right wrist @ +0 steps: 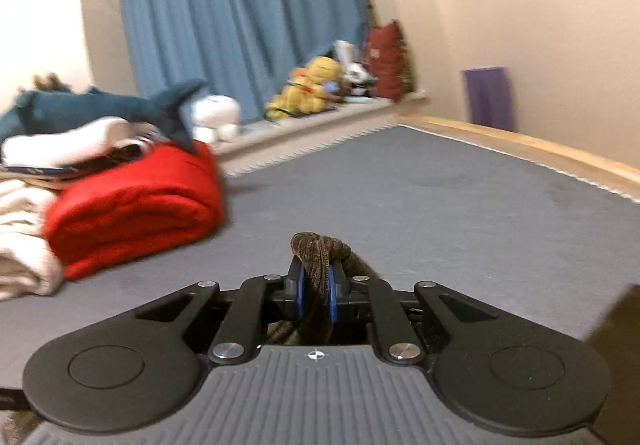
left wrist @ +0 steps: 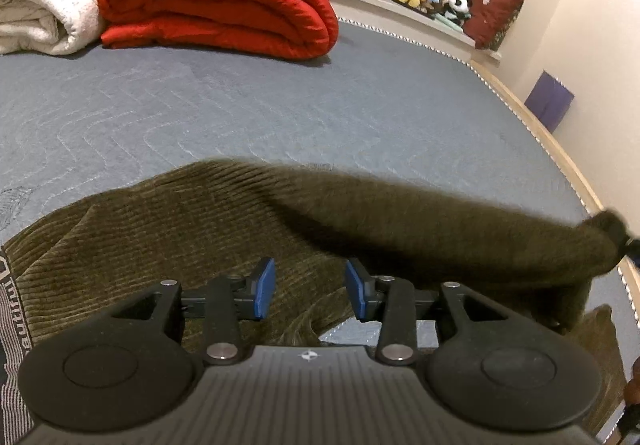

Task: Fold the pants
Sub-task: 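Grasp a pant leg cuff with the right gripper and lift it over the pants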

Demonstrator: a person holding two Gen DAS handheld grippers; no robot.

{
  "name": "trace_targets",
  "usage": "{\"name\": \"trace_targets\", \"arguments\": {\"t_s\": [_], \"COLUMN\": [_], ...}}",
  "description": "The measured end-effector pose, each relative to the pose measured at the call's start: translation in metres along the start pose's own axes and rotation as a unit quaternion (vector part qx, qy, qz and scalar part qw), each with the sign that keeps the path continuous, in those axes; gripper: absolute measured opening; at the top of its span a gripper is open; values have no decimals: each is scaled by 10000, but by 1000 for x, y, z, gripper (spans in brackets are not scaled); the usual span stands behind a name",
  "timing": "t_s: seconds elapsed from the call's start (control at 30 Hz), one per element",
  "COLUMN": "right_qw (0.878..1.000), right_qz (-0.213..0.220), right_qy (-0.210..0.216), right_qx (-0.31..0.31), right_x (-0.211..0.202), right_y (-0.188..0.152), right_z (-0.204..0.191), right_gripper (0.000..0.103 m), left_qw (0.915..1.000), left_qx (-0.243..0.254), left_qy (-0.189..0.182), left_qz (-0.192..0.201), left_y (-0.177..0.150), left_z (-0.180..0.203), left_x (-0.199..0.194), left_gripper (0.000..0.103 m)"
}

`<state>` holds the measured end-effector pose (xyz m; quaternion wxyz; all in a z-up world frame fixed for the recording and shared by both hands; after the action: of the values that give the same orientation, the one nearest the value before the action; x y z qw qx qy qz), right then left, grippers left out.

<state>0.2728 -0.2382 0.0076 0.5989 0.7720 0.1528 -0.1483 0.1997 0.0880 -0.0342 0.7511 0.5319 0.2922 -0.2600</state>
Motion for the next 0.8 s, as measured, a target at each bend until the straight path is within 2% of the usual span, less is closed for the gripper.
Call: {"name": "trace_targets", "arguments": {"t_s": [0.1, 0.2, 0.3, 0.37, 0.43, 0.47, 0.5, 0.53, 0.57, 0.6, 0.63, 0.67, 0.7, 0.73, 0.77, 0.8], "right_qw": [9984, 9966, 9978, 9988, 9955, 9891, 9788, 9609, 9321, 8980, 8658, 8423, 8270, 8169, 8157, 8238], "right_qz": [-538, -800, -656, -413, -166, -135, -119, -110, -284, -676, -1087, -1387, -1639, -1821, -1884, -1922], "right_qy": [-166, -180, -93, 97, 497, 891, 1321, 1767, 2234, 2655, 2951, 3051, 3024, 2986, 2956, 2971], "right_qx": [-74, 3, -17, -253, -795, -1160, -1559, -2127, -2836, -3444, -3893, -4221, -4447, -4587, -4602, -4428], "right_x": [18, 27, 26, 17, 6, 0, -8, -19, -29, -36, -41, -42, -40, -37, -34, -31], "right_y": [-31, -45, -40, -34, -35, -43, -54, -72, -100, -131, -163, -192, -212, -226, -231, -228], "right_z": [10, 15, 8, -4, -32, -52, -71, -94, -116, -131, -137, -137, -134, -130, -126, -124], "right_gripper": [12, 12, 12, 12, 12, 12, 12, 12, 12, 13, 13, 13, 14, 16, 17, 17], "left_qw": [9999, 9998, 9997, 9997, 9998, 9998, 9998, 9998, 9998, 9998, 9998, 9997, 9997, 9996, 9996, 9996], "left_qx": [71, 126, 156, 93, 21, -11, -35, -50, -56, -61, -67, -64, -55, -43, -31, -19], "left_qy": [-3, -20, -34, -50, -44, -25, -7, 0, -3, -7, -9, -10, -13, -18, -28, -40], "left_qz": [-85, -172, -205, -205, -191, -182, -177, -178, -189, -200, -211, -226, -243, -262, -279, -293], "left_y": [-5, -11, -14, -12, -10, -9, -8, -8, -8, -7, -7, -8, -9, -9, -10, -11], "left_z": [5, 7, 9, 7, 3, 0, -1, -3, -4, -5, -5, -4, -4, -3, -2, -1], "left_x": [5, 10, 13, 14, 13, 13, 13, 13, 13, 13, 14, 15, 16, 18, 18, 19], "left_gripper": [44, 44, 44, 44, 44, 44, 44, 44, 44, 44, 44, 44, 44, 45, 45, 46]}}
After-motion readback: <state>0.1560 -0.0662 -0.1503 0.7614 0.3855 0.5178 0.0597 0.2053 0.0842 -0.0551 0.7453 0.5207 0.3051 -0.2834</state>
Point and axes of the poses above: each gripper's, at about its wrist camera, not at the fingertips, and x roughly the way its jaws point, z to its right, y to its top, the point moved 10 cm from there along x, roughly the way its jaws point, and after that the axes turned 3 degrees about -y, right-handed, at the moved point
